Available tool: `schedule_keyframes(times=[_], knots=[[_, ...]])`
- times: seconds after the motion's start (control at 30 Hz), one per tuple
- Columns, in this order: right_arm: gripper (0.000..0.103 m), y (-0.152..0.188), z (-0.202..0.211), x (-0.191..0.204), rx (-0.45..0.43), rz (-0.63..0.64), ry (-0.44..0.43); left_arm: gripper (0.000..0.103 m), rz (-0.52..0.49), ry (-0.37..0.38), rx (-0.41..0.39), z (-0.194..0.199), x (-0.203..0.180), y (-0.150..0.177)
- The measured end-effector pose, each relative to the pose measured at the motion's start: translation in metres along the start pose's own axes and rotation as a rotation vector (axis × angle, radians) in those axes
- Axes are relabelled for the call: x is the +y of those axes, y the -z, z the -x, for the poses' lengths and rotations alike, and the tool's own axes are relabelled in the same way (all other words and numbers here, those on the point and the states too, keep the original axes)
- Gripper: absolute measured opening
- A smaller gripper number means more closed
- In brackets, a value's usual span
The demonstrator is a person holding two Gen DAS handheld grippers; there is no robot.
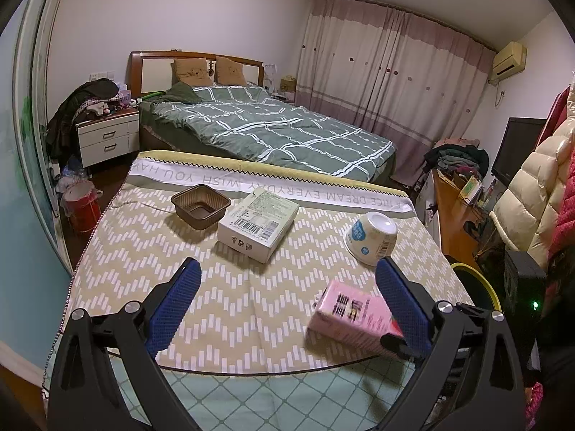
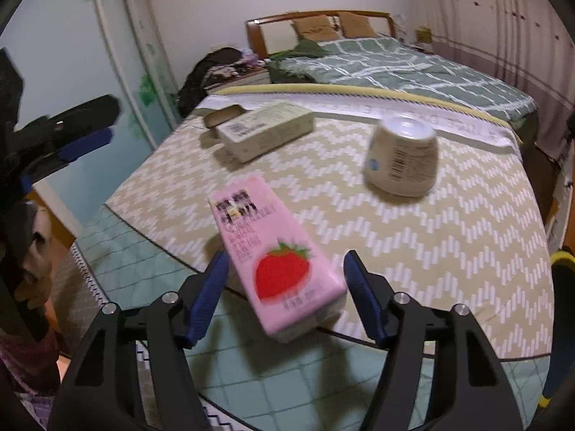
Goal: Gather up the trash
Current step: 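Grasp the pink strawberry milk carton with the right gripper, then carry the milk carton with the right gripper over the yellow bin and release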
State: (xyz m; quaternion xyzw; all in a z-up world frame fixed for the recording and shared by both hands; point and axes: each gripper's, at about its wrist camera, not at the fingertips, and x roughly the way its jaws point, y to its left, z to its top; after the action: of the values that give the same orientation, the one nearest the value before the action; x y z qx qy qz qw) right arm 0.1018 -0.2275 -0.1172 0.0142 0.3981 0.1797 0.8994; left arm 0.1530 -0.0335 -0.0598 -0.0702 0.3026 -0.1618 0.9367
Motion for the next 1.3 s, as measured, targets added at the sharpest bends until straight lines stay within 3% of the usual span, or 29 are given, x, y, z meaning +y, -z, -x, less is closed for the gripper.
schedule_keyframes(times=[0.27,0.3,0.33,0.6,0.67,1.0,1.3], knots=[[0.07,0.003,-0.02,0.004,0.051,0.023,-0.02,0.096,-0.002,0.002,-0.004,0.001,-0.002,0.0],[0.068,0.004,-0.021,0.005,0.055,0.022,-0.016,0.096,-0.001,0.003,-0.002,0.0,-0.002,0.0],[0.06,0.005,-0.022,0.005,0.061,0.022,-0.01,0.096,-0.002,0.003,-0.002,0.001,-0.002,0.0],[0.053,0.004,0.004,-0.013,-0.005,-0.044,0.048,0.096,-0.012,0.009,0.003,0.001,-0.008,0.0],[0.047,0.004,0.015,-0.023,-0.029,-0.071,0.066,0.096,-0.016,0.011,0.006,0.0,-0.01,0.0],[0.046,0.015,0.066,-0.076,-0.133,-0.213,0.176,0.096,-0.041,0.033,0.028,-0.01,-0.024,0.004],[0.047,0.034,0.106,-0.142,-0.204,-0.369,0.393,0.096,-0.085,0.062,0.059,-0.022,-0.049,0.009]])
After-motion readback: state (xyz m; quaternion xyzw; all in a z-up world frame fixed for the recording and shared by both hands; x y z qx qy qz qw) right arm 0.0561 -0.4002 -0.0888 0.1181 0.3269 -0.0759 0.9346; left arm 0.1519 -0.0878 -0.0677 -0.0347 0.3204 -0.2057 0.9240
